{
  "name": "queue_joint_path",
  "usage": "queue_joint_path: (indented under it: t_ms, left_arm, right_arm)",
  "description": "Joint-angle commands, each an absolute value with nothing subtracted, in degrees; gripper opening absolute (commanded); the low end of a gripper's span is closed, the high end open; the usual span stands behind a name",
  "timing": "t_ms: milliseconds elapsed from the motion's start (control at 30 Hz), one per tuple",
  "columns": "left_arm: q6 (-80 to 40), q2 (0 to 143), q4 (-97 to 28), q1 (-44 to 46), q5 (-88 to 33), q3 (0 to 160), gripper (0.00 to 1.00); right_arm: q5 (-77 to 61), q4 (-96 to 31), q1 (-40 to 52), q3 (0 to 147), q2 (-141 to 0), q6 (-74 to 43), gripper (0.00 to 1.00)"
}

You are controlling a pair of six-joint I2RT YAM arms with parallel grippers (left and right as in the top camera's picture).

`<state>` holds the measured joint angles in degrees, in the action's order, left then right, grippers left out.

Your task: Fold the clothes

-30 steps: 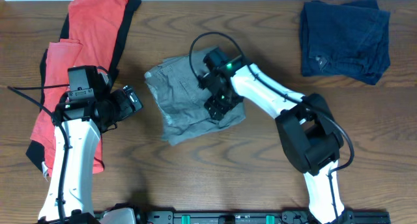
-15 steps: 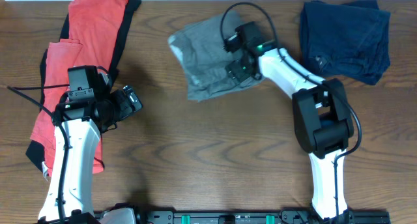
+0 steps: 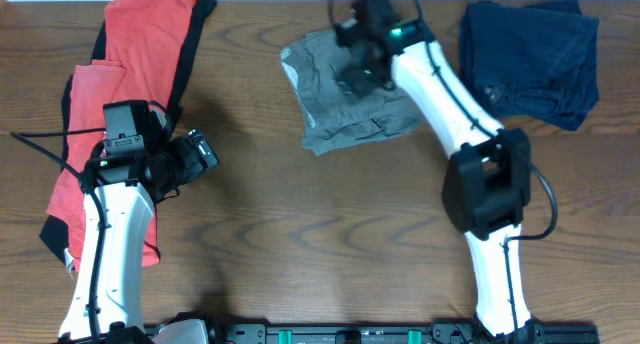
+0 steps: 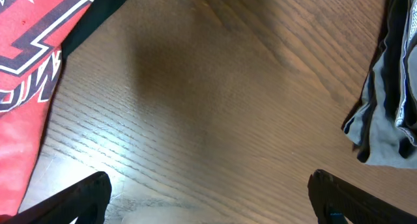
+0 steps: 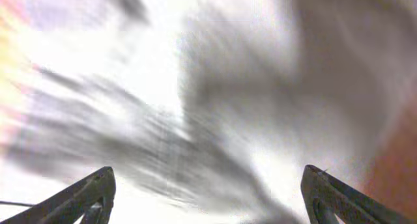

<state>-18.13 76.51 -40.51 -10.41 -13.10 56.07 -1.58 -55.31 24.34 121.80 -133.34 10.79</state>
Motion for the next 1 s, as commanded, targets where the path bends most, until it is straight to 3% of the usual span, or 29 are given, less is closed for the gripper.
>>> queue_joint_path:
  t_ms: [0, 300, 500, 967]
  left_arm:
    - [-17.6, 77.1, -40.3, -10.7, -12.3, 57.5, 0.98]
    - [-17.7, 77.1, -40.5, -10.7, -8.8, 57.4, 0.98]
    - [-17.7, 77.1, -40.7, -10.7, -7.0, 56.9, 0.98]
    - [-17.7, 77.1, -40.7, -10.7, -1.9, 55.7, 0.98]
  right_arm:
    - [-3.1, -53.6, 30.7, 122.9, -133.3, 6.0, 0.91]
    - [12.1, -47.9, 39.1, 122.8, -136.7, -2.8, 0.91]
    - [18.0, -45.3, 39.7, 122.8, -140.2, -5.8, 0.81]
    - [23.9, -42.5, 39.6, 122.8, -146.1, -6.4, 0.86]
